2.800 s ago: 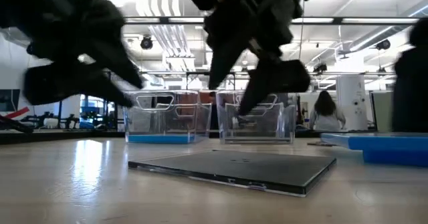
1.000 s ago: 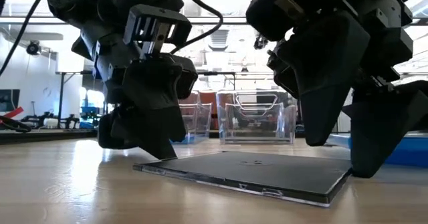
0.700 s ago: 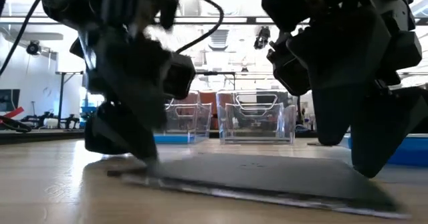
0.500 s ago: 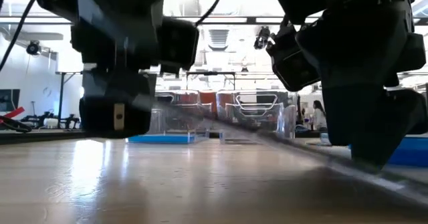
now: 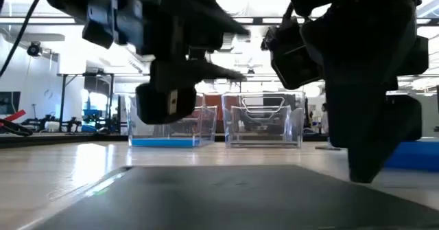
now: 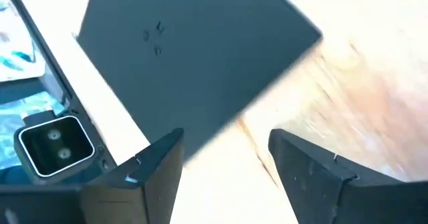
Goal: Pick & place jewel cases by type
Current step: Put the left black CD case into the right transparent bin
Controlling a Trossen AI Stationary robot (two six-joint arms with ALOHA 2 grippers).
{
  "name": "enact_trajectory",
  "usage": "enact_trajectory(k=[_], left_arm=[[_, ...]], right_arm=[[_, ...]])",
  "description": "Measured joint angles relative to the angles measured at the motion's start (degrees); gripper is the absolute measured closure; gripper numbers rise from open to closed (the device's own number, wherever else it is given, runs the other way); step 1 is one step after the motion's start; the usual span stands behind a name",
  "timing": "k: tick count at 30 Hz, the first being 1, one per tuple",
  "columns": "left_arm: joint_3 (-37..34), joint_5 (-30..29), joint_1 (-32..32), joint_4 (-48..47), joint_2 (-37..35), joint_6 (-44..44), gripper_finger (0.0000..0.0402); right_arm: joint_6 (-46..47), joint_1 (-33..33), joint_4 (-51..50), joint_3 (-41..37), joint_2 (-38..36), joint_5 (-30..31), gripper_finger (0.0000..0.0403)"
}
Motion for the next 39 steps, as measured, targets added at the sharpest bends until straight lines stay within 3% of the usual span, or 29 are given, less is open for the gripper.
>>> enact_trajectory(k=[6, 13, 19, 24, 33, 39], left_arm=[[0.02, -1.28, -0.22, -10.48, -0.08, 0.90, 0.0273], [0.39, -7.82, -0.22, -17.00, -2.80, 3.49, 0.0273], [0.59, 0.40, -1.13, -13.41, -2.00, 4.42, 0.0273], [0.42, 0.29, -4.25, -10.76, 1.76, 6.90, 0.0273], [0.60, -4.48, -3.19, -11.66, 5.53, 2.80, 0.0273], [0.00, -18.52, -3.21, -14.45, 3.50, -7.20, 0.0273]], right_arm=[[0.28, -0.14, 0.05, 0.28, 0.06, 0.18, 0.0179], [2.62, 0.43, -1.00, 1.57, -0.24, -3.78, 0.0179], [0.98, 0.91, -0.82, 4.31, -0.64, -8.71, 0.0179], [-0.91, 0.67, -0.83, 5.19, -0.79, -9.05, 0.0179], [-3.20, 0.99, -0.50, 5.87, -0.88, -9.44, 0.0179], [-1.30, 1.03, -0.03, 6.17, -0.96, -9.50, 0.0179]])
